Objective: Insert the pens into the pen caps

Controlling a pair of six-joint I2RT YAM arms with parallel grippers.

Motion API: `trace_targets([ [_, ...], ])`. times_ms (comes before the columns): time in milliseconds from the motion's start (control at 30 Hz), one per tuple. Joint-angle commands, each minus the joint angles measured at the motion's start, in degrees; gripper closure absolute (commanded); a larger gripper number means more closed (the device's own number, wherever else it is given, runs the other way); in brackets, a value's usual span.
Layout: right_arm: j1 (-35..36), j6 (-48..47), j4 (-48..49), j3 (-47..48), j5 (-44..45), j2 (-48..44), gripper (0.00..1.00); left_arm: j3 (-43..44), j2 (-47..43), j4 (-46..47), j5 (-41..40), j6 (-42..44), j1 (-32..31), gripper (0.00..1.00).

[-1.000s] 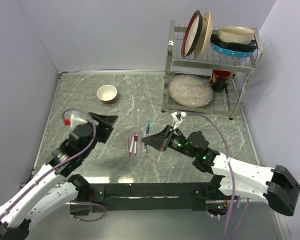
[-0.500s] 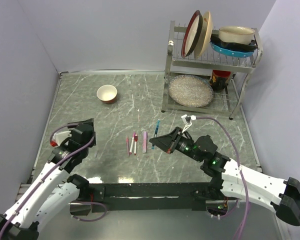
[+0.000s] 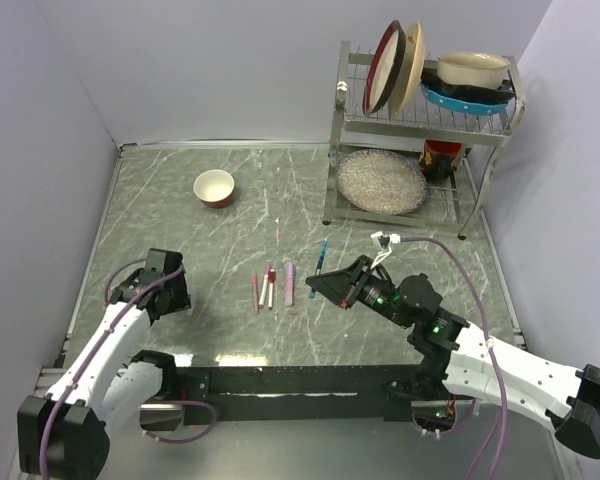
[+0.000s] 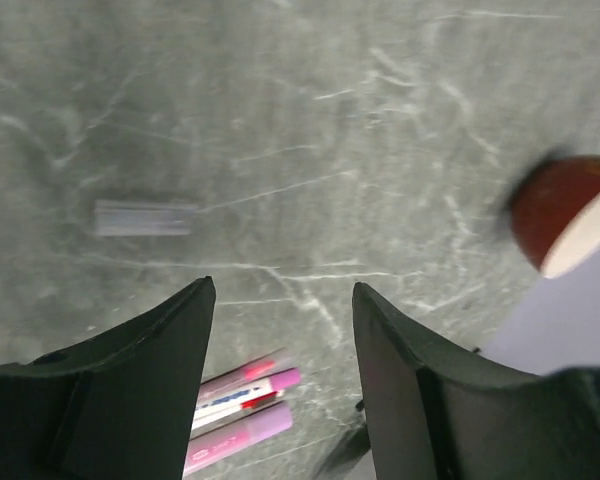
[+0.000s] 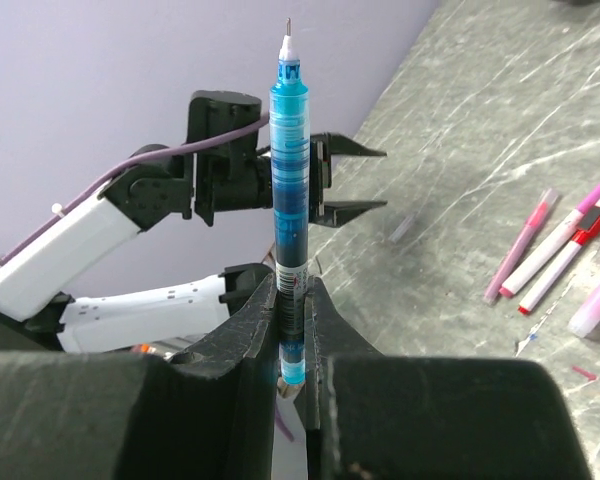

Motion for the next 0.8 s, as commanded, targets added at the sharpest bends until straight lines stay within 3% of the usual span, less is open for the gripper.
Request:
trace_targets([
  [0,-0.1,-1.9,0.1,0.5,2.0,-0.7,1.00,1.2,3.8,-3.8,5.2,-12.5,0.9,0.39],
  [233,-0.1,-2.8,-0.8,1.2,2.3,-0.5,1.00,-1.2,4.6,-3.3,5.6,-13.0,1.8,0.42],
  [767,-0.1,-3.2,-1.6,1.5,3.1,-1.0,1.00,-3.8,9.7,2.9,5.4,-10.1,5.3,0.39],
])
